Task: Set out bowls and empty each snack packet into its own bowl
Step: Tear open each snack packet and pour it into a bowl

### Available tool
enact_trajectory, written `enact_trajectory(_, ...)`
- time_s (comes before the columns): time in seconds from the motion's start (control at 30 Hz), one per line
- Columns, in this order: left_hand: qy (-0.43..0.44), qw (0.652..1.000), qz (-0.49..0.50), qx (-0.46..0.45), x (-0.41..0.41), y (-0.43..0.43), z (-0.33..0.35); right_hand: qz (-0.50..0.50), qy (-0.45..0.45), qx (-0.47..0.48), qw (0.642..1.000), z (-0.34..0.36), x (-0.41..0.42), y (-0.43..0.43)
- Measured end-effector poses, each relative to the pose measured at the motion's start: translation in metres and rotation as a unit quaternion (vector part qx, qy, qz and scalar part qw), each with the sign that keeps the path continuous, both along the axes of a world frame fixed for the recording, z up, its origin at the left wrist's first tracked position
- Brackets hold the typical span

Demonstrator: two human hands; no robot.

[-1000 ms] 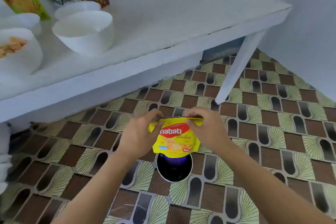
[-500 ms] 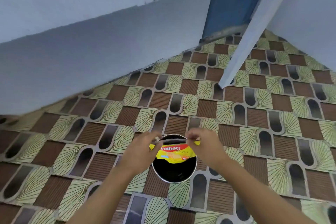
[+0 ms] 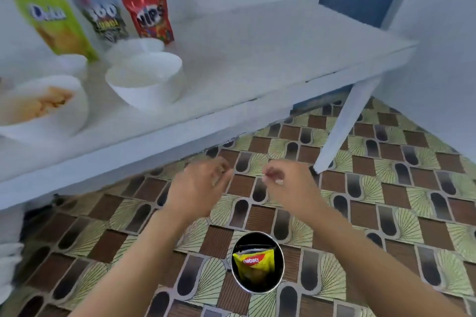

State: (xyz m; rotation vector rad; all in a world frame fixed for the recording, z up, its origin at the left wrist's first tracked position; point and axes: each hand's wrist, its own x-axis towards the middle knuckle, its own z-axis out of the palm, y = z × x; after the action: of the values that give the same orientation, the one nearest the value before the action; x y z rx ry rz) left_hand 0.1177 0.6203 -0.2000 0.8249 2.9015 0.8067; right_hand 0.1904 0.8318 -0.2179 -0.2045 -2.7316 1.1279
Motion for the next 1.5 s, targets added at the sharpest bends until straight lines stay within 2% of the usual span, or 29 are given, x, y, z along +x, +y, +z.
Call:
enact_trajectory(0.2,0.118,0.988,0.102,0.012,-0.011,-0.057,0.160,0.051,0.091,-0.005,0.995,0.164,-0.044,-0.040)
enact_trajectory(0.33,0.171,0.974,0.145,0.039,-0.015,-0.107,0.215,0.081,0.143,0.009,0.986,0.226,-0.073,-0.081)
enact_trajectory(0.47,0.212,0.956,0.192,0.058,-0.023,-0.157,0.245,0.113,0.185,0.013,0.976,0.258,-0.103,-0.130)
enact_trajectory(0.73,0.226,0.940,0.248,0.062,-0.082,-0.254,0.262,0.150,0.232,-0.011,0.961,0.278,-0.180,-0.233)
enact_trajectory(1.0,0.225,0.950,0.215,0.023,-0.178,-0.330,0.279,0.139,0.228,-0.014,0.963,0.296,-0.279,-0.312)
enact_trajectory(1.5,0.194,0.961,0.196,0.019,-0.363,-0.337,0.238,0.127,0.195,0.044,0.971,0.264,-0.447,-0.330)
